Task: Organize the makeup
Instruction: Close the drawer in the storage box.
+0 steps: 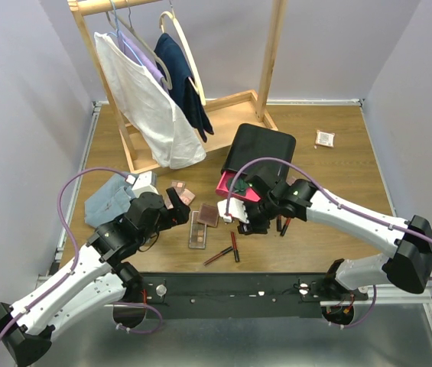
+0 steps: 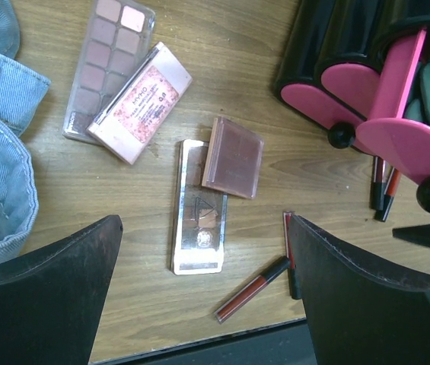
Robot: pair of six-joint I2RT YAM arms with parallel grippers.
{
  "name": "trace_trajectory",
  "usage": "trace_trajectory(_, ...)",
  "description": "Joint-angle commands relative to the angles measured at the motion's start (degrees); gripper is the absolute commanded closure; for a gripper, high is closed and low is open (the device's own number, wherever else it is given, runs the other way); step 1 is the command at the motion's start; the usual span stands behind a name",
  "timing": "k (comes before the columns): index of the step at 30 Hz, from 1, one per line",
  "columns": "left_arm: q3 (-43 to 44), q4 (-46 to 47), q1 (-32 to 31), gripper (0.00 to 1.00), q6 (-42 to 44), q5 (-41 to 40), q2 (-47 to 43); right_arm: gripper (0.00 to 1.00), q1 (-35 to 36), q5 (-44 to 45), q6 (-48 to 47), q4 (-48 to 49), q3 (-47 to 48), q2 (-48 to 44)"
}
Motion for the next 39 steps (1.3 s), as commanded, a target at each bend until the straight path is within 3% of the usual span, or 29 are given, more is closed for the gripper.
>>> trace_trajectory(1, -1.36, 1.07, 0.42, 0.01, 0.29, 0.02, -0.96, 0.49, 0.28, 7.25, 9.0, 8.23, -1.71, -1.25)
trace_trajectory(5, -1.71, 1.07, 0.51, 0.01, 0.2, 0.02, -1.57, 0.48, -1.12, 15.06, 15.75, 13.41, -1.45, -0.37)
trace_trajectory(11, -1.97, 1.86, 0.6, 0.01, 0.29, 0.63, -1.49, 0.34, -7.62, 20.27, 23.85, 19.49, 2.49, 3.4)
trace_trajectory(16, -1.97, 2.83, 0.6, 0.01, 0.64, 1.07, -0.87, 0.33, -10.61, 17.64, 24.74, 18.88, 5.23, 4.9)
trace_trajectory(26, -1.01, 6.08, 0.77, 0.01, 2.66, 3.71, 2.55, 0.33, -11.14, 0.16, 25.27, 12.29, 13.57, 3.5)
trace_trajectory(32, 0.66, 8.36, 0.86, 0.01, 4.68, 6.34, 5.72, 0.33, -13.42, -2.76, 27.37, 12.54, 16.91, 2.53)
trace_trajectory(39, 2.42, 12.49, 0.86, 0.01, 6.27, 10.47, 9.06, 0.33, -20.89, -2.85, 39.12, 18.77, 17.89, 0.95)
